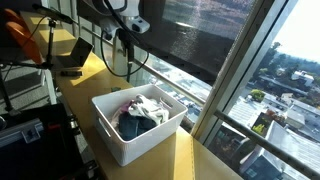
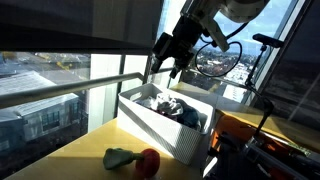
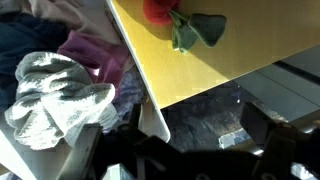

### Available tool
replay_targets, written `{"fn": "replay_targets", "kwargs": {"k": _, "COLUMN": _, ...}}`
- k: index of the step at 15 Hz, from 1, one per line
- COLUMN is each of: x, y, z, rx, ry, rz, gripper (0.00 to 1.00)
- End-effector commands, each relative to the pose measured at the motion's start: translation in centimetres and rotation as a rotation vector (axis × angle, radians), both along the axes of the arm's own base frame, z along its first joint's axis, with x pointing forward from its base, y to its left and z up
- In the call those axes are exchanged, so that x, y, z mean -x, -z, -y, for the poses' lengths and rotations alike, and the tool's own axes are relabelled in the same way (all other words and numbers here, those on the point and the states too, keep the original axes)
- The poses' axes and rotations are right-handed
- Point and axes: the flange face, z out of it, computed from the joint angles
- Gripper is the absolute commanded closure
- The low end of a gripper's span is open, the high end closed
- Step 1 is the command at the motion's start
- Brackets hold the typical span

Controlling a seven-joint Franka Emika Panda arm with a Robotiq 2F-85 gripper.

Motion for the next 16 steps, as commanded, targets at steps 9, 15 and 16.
{"fn": "replay_targets", "kwargs": {"k": 9, "x": -1.5, "y": 11.4, "z": 16.5, "rx": 0.093, "ry": 0.128, "rz": -0.030, "gripper": 0.00}}
{"fn": "replay_targets", "kwargs": {"k": 15, "x": -3.2, "y": 20.7, "z": 17.0, "rx": 0.102, "ry": 0.143, "rz": -0.121, "gripper": 0.19}}
{"fn": "replay_targets", "kwargs": {"k": 16, "x": -3.4, "y": 21.7, "z": 17.0, "rx": 0.102, "ry": 0.142, "rz": -0.138, "gripper": 0.28}}
